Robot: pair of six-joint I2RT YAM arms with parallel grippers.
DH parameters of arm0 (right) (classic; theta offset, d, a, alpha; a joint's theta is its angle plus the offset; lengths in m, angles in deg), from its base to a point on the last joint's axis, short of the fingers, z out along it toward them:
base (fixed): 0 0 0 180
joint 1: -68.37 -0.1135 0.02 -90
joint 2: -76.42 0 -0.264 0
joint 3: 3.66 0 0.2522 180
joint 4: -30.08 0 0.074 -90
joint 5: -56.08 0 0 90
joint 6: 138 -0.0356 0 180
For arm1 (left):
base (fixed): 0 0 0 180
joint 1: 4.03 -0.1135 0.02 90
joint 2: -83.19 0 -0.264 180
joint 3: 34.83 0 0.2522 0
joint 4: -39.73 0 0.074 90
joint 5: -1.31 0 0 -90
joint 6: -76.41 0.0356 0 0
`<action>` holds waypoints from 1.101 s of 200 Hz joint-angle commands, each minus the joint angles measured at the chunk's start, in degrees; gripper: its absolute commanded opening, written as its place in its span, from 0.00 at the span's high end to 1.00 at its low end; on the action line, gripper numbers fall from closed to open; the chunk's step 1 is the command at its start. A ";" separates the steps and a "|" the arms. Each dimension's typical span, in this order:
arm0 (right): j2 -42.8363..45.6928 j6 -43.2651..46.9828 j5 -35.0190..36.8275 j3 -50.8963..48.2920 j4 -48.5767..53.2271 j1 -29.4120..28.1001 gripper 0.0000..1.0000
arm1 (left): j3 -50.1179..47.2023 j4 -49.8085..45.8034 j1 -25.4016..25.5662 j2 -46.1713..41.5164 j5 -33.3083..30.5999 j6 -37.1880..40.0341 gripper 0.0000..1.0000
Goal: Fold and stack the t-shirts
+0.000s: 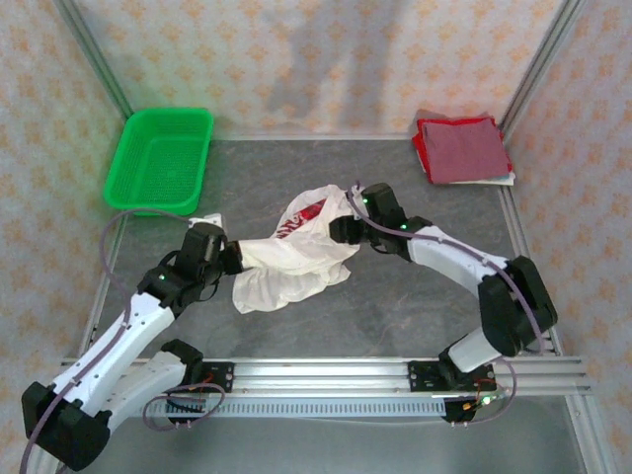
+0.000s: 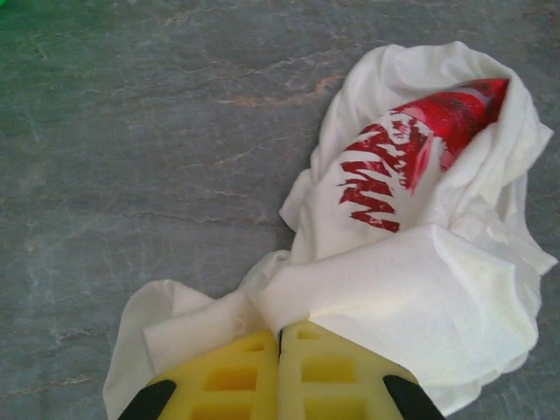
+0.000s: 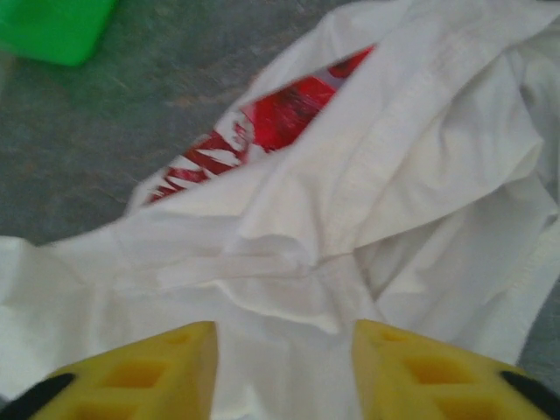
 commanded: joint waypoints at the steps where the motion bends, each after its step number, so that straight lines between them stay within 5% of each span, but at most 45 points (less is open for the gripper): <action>1: -7.10 2.03 -1.31 4.26 6.19 -0.57 0.42 | -0.67 -0.93 -0.84 1.90 -2.73 0.41 1.00; 36: -8.70 3.60 -1.96 4.94 2.92 -4.87 0.35 | 0.58 2.50 -0.84 1.77 1.25 1.47 1.00; 74: -0.22 8.54 -0.40 -1.81 -7.14 -9.36 0.26 | 2.67 6.20 -0.17 0.46 10.25 2.72 1.00; 115: 9.81 14.48 -6.36 -14.11 -26.91 -10.31 0.07 | 9.34 7.71 4.14 3.01 16.57 9.83 1.00; 163: 9.82 24.05 -7.54 -11.23 -28.54 -15.93 0.05 | 20.37 6.60 11.62 12.28 21.78 15.92 1.00; 177: 9.04 23.46 -6.43 -10.66 -30.51 -16.00 0.19 | 22.03 7.00 13.09 13.56 21.77 16.68 1.00; 194: 10.51 22.25 -2.39 -11.31 -32.12 -15.96 0.76 | 22.61 6.40 13.46 13.21 16.10 15.49 1.00; 201: 11.73 21.78 -0.84 -12.78 -33.99 -15.72 0.99 | 22.06 5.70 13.47 12.11 10.70 14.52 0.82; 207: 12.91 21.31 0.74 -14.50 -35.99 -15.32 1.00 | 21.00 5.11 13.40 10.80 4.85 13.24 0.67; 220: 14.91 19.39 4.06 -17.05 -38.26 -13.76 1.00 | 16.93 4.96 12.52 6.82 -6.14 10.42 0.56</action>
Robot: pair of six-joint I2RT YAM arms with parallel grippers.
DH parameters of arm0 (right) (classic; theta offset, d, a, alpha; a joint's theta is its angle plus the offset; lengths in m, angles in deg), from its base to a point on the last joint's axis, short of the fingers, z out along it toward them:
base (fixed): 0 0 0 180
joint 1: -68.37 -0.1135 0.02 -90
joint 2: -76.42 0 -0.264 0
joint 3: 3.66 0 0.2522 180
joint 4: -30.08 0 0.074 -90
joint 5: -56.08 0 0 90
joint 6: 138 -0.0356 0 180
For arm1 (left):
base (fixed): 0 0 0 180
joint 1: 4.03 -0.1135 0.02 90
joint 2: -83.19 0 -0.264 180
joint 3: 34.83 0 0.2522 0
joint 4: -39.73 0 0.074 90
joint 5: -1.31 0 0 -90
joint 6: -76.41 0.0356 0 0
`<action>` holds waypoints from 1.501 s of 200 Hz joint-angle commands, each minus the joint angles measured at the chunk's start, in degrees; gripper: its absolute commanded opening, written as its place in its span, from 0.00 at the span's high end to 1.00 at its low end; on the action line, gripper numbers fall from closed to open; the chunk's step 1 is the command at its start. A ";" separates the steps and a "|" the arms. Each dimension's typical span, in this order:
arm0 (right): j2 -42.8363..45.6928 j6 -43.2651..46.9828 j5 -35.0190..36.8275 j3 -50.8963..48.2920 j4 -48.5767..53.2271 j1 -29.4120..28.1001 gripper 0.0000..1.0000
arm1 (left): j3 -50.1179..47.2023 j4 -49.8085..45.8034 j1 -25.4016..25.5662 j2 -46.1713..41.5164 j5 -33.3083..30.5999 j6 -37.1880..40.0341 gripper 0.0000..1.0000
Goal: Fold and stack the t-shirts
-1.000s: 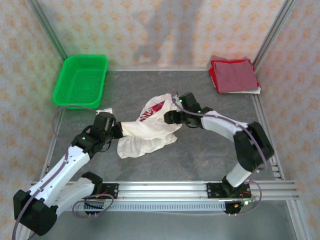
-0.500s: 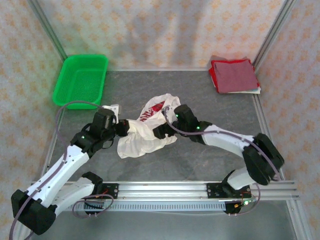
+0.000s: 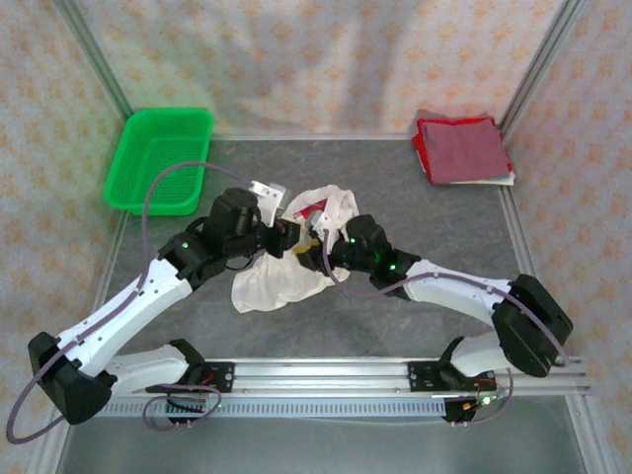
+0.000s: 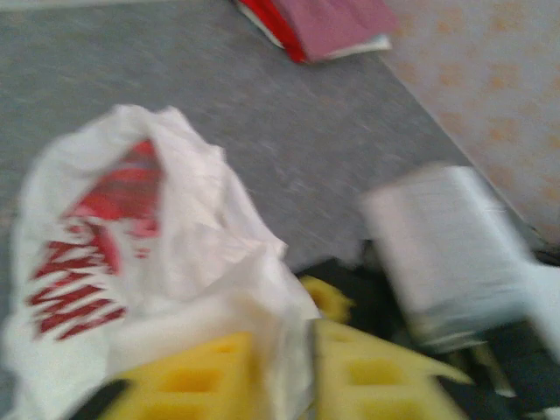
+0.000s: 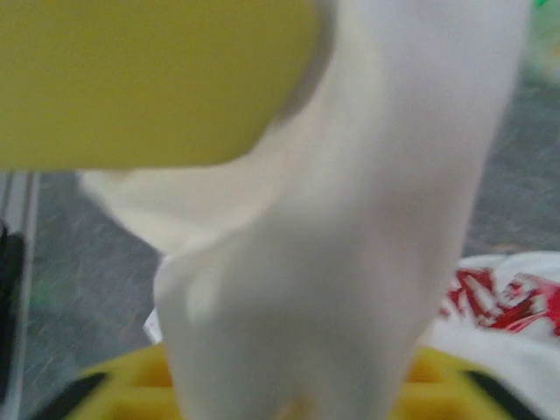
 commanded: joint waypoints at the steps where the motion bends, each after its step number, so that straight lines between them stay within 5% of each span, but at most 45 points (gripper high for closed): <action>1: 4.50 -1.92 6.72 -3.62 -8.32 2.13 1.00 | -3.82 -0.66 -1.12 -6.45 -19.97 -3.45 0.55; 13: 5.53 -4.41 8.35 -3.52 -5.47 5.00 1.00 | -8.13 0.69 -4.34 -9.84 -20.89 -5.75 0.46; 32: 7.63 -7.40 12.74 -3.51 -1.14 9.01 1.00 | -12.75 1.23 -8.37 -11.26 -15.21 -6.20 0.45; 69: 13.39 -13.98 20.02 -4.00 6.53 17.80 1.00 | -13.08 -10.96 -8.07 0.14 -9.66 -7.04 0.40; 156: 17.24 -30.82 38.44 0.91 27.45 25.80 1.00 | -23.29 -8.92 4.30 8.29 -7.95 -13.94 0.23; 197: 13.27 -34.94 38.76 6.48 33.96 28.28 1.00 | -24.23 -6.08 10.63 7.42 -9.33 -14.95 0.20; 254: 10.67 -36.37 34.68 6.92 31.71 28.21 1.00 | -26.33 1.00 16.02 10.41 -12.29 -17.98 0.36; 300: 9.42 -36.00 34.55 7.16 31.82 28.37 1.00 | -24.42 4.19 21.22 16.11 -14.90 -16.44 0.35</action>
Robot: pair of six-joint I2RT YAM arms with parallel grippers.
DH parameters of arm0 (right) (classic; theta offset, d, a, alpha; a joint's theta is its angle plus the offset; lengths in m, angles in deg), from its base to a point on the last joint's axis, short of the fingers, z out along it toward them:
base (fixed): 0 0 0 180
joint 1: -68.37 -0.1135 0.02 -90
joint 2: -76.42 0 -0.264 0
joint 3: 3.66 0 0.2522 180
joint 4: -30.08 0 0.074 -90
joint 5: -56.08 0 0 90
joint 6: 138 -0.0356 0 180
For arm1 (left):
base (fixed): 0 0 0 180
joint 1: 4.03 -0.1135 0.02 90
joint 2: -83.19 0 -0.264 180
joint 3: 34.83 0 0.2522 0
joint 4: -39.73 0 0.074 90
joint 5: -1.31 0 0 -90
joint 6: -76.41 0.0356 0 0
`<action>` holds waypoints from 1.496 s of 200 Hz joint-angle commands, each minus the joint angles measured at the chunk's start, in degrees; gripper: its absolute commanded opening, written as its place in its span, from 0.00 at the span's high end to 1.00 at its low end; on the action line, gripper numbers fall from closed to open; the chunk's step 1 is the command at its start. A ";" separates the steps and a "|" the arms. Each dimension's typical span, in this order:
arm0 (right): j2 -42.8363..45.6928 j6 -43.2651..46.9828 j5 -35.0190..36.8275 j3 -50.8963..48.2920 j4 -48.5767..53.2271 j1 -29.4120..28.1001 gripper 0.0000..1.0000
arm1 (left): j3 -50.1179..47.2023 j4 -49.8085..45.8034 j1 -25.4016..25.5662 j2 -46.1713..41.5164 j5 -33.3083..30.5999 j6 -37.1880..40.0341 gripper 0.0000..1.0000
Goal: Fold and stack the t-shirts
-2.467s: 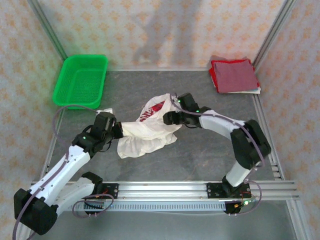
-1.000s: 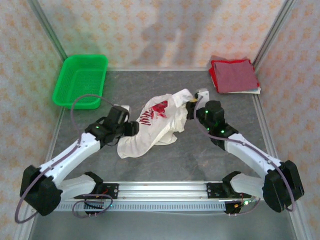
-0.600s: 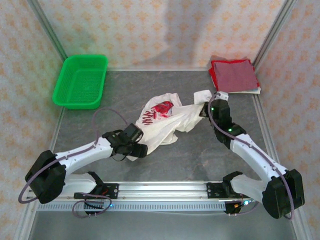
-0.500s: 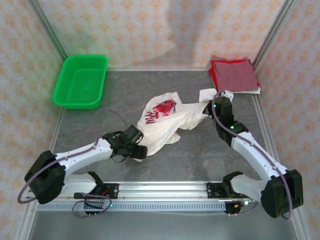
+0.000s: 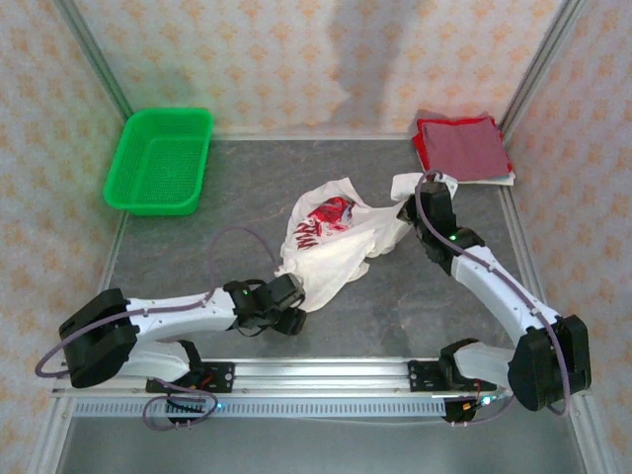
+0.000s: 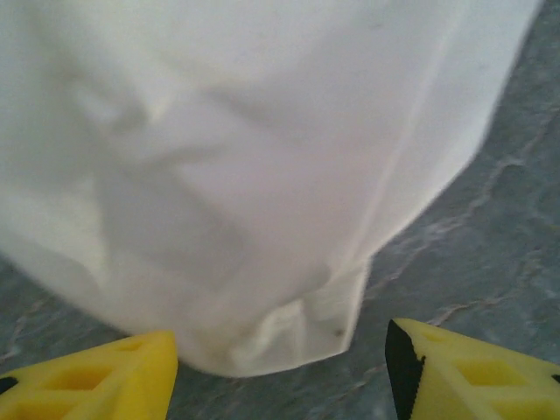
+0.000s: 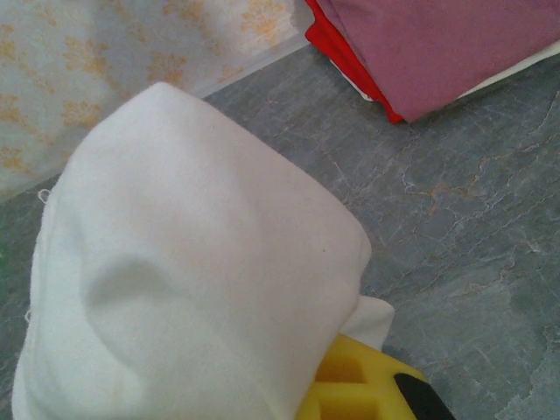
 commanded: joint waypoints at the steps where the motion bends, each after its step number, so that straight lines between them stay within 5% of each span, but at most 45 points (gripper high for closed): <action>1: -0.29 -0.79 -0.11 1.46 0.43 0.15 1.00 | 0.86 3.69 0.43 4.16 -3.31 0.06 0.35; 20: -0.43 -0.77 0.02 2.04 1.09 0.19 1.00 | -0.12 6.07 0.38 7.07 -3.83 -0.75 0.45; 38: 0.00 0.40 0.94 3.23 2.55 0.20 1.00 | 0.28 3.45 0.32 8.15 -9.20 -1.21 0.79; 55: 0.98 2.64 1.78 4.96 4.82 0.52 1.00 | 2.90 -3.22 0.11 5.91 -16.20 -1.13 1.00; 94: 7.34 13.86 -1.11 10.13 9.59 0.66 1.00 | 8.88 -14.26 -5.74 -11.08 -27.52 0.90 1.00; 130: 13.39 21.45 -8.97 16.13 13.70 0.50 1.00 | 16.80 -13.02 -11.89 -27.18 -35.26 14.66 1.00; 164: 18.39 25.27 -13.37 23.14 16.65 -0.27 1.00 | 32.59 -12.23 -14.20 -27.07 -37.85 31.34 1.00; 201: 21.80 26.31 -15.68 32.06 20.70 -0.89 1.00 | 48.57 -11.40 -14.27 -24.62 -30.38 41.46 1.00; 256: 24.35 25.81 -15.62 47.62 28.09 -0.87 1.00 | 70.14 -22.31 -14.21 -20.19 -17.13 42.44 1.00; 299: 20.76 25.62 -8.85 54.21 29.81 -0.78 1.00 | 76.16 -23.09 -14.21 -17.40 -17.32 44.04 1.00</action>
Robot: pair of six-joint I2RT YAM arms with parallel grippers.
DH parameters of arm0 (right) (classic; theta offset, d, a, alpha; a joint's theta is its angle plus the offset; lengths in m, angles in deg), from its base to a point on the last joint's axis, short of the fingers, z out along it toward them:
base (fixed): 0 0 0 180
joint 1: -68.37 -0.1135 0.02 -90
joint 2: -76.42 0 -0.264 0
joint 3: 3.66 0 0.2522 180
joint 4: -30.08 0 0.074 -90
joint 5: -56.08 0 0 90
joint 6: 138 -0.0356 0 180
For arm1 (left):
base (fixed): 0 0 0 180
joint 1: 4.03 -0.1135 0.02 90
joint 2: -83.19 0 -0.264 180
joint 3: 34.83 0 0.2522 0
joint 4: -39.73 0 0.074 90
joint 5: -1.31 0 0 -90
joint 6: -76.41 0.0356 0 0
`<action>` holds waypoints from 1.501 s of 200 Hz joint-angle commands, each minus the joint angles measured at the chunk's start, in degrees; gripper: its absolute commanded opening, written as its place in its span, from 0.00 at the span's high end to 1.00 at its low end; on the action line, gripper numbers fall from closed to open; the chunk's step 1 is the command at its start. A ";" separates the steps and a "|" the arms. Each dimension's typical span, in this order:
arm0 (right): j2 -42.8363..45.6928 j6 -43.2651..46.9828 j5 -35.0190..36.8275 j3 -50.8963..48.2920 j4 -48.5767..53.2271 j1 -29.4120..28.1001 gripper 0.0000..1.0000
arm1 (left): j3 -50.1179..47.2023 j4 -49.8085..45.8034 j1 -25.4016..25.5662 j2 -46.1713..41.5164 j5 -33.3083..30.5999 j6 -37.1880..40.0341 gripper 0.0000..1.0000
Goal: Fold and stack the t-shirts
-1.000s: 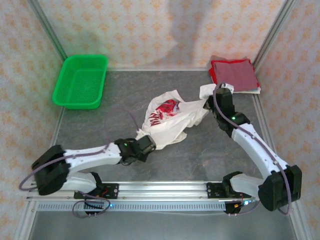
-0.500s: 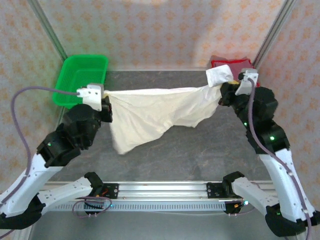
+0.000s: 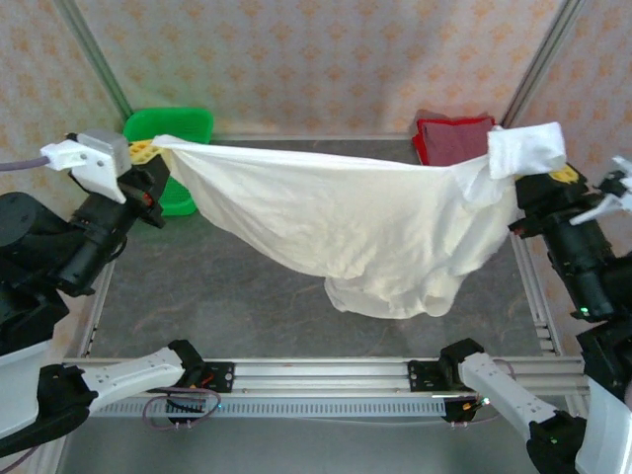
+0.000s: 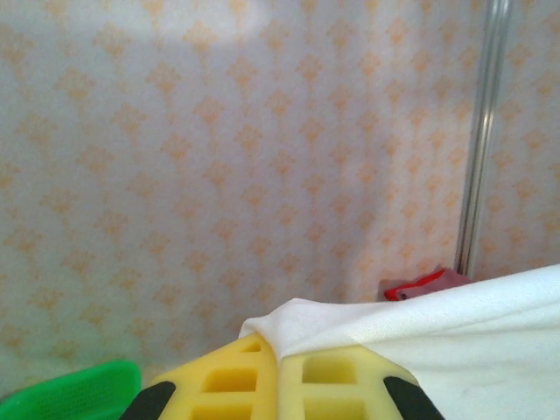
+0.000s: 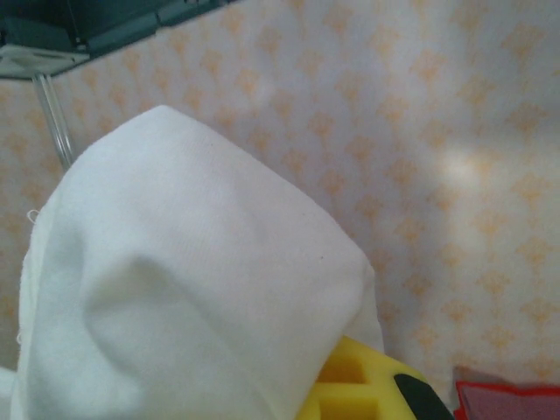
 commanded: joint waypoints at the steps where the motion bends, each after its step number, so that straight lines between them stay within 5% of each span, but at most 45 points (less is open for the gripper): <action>1: -3.88 0.44 5.31 2.68 2.68 -0.16 1.00 | 3.16 -3.30 -0.33 2.84 0.49 2.56 1.00; 35: -16.38 1.44 10.21 6.22 1.02 -0.14 1.00 | 3.33 -0.43 -2.85 9.87 -11.11 6.71 1.00; 74: -37.03 1.40 8.75 14.24 -5.40 1.24 1.00 | 0.57 2.90 -29.93 20.47 12.00 -3.57 1.00; 113: -65.90 0.14 7.28 27.95 -10.86 3.02 1.00 | -2.23 9.96 -36.69 39.85 17.11 -2.59 1.00; 122: -75.24 0.05 8.21 36.19 -9.85 3.39 0.86 | -0.87 10.80 -37.68 45.22 17.71 -2.41 1.00; 136: -91.93 -1.89 6.91 57.40 -4.89 4.65 0.60 | 5.05 8.75 -39.14 53.88 17.48 -2.44 0.72; 140: -96.32 -2.61 6.32 64.10 -3.96 5.04 0.44 | 7.03 7.97 -39.40 56.87 16.02 -2.71 0.68; 145: -101.10 -3.82 5.64 69.58 -4.26 5.42 0.06 | 9.56 7.11 -39.72 59.65 13.38 -3.21 0.57; 151: -103.74 -5.31 4.30 71.32 -6.15 6.10 0.01 | 12.33 6.07 -40.15 62.21 9.71 -4.17 0.41; 183: -95.18 -7.72 0.43 56.86 -8.70 6.83 0.01 | 14.71 4.10 -41.60 61.26 6.10 -9.69 0.40; 215: -79.07 -7.79 -1.69 36.69 -3.16 6.82 0.01 | -1.73 7.74 -37.08 49.61 10.36 -14.38 0.37; 248: -58.16 -12.43 -0.86 -0.04 -12.02 6.98 0.00 | -22.42 13.93 -32.87 42.34 18.64 -22.55 0.47; 276: -49.13 -15.50 -0.87 -17.61 -13.17 7.30 0.23 | -32.21 18.50 -30.95 41.99 23.10 -25.90 0.59; 300: -49.08 -16.13 -2.64 -23.77 -13.66 8.48 0.69 | -34.55 21.43 -30.87 45.10 24.33 -27.81 0.66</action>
